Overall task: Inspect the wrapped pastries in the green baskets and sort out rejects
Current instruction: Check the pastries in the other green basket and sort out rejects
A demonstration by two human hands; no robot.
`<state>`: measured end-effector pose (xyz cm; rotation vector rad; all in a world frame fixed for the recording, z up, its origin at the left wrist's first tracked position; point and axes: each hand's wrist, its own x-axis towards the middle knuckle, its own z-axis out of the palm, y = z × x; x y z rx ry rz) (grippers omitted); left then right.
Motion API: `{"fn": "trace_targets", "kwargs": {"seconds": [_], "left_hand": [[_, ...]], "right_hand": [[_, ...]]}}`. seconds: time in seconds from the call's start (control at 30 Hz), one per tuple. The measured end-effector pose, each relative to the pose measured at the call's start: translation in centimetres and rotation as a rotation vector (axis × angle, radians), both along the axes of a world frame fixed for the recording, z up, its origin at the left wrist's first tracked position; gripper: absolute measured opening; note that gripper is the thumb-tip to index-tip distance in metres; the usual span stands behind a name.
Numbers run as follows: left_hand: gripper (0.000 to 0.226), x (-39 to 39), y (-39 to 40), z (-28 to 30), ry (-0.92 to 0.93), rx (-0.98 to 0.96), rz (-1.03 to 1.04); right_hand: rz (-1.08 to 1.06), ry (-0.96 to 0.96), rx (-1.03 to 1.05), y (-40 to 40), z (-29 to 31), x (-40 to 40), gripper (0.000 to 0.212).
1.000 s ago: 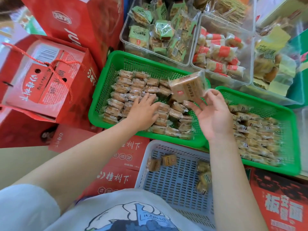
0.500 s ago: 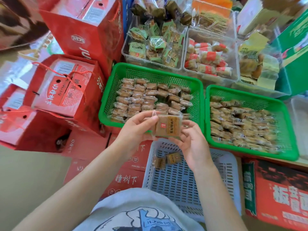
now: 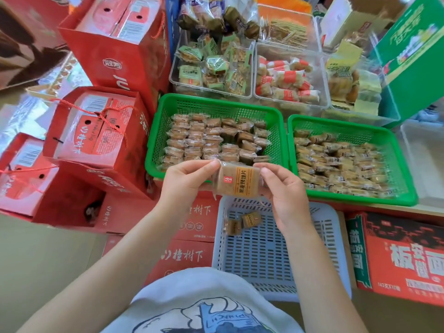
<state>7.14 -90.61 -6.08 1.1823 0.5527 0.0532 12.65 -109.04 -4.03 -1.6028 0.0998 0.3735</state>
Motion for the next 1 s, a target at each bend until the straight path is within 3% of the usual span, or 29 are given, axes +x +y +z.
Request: {"fn": "trace_targets", "kwargs": {"seconds": [0.1, 0.27, 0.37, 0.47, 0.6, 0.7, 0.8, 0.9, 1.0], "left_hand": [[0.011, -0.2, 0.2, 0.2, -0.037, 0.151, 0.005], [0.008, -0.7, 0.5, 1.0, -0.046, 0.184, -0.052], [0.014, -0.8, 0.3, 0.9, -0.047, 0.298, -0.039], [0.019, -0.9, -0.7, 0.6, -0.088, 0.529, -0.041], [0.019, -0.9, -1.7, 0.3, -0.173, 0.753, 0.041], [0.020, -0.6, -1.4, 0.3, -0.146, 0.742, 0.058], [0.024, -0.2, -1.0, 0.9, -0.079, 0.510, 0.026], [0.023, 0.1, -0.8, 1.0, 0.019, 0.206, -0.010], [0.023, 0.2, -1.0, 0.8, 0.066, 0.081, -0.023]], "right_hand": [[-0.057, -0.154, -0.120, 0.1, -0.2, -0.6, 0.026], [-0.128, -0.098, -0.030, 0.8, 0.5, -1.1, 0.032], [-0.171, -0.321, -0.293, 1.1, 0.4, -1.5, 0.023], [-0.143, -0.599, -0.554, 1.7, 0.0, -1.8, 0.017], [-0.124, -0.663, -0.665, 2.8, -0.2, -2.3, 0.018], [-0.156, -0.569, -0.537, 2.9, 0.4, -2.3, 0.017], [-0.159, -0.318, -0.312, 2.5, 0.4, -1.9, 0.021], [-0.199, 0.009, 0.079, 2.6, 0.9, -1.7, 0.021], [-0.181, 0.116, 0.281, 2.7, 1.3, -1.5, 0.020]]}}
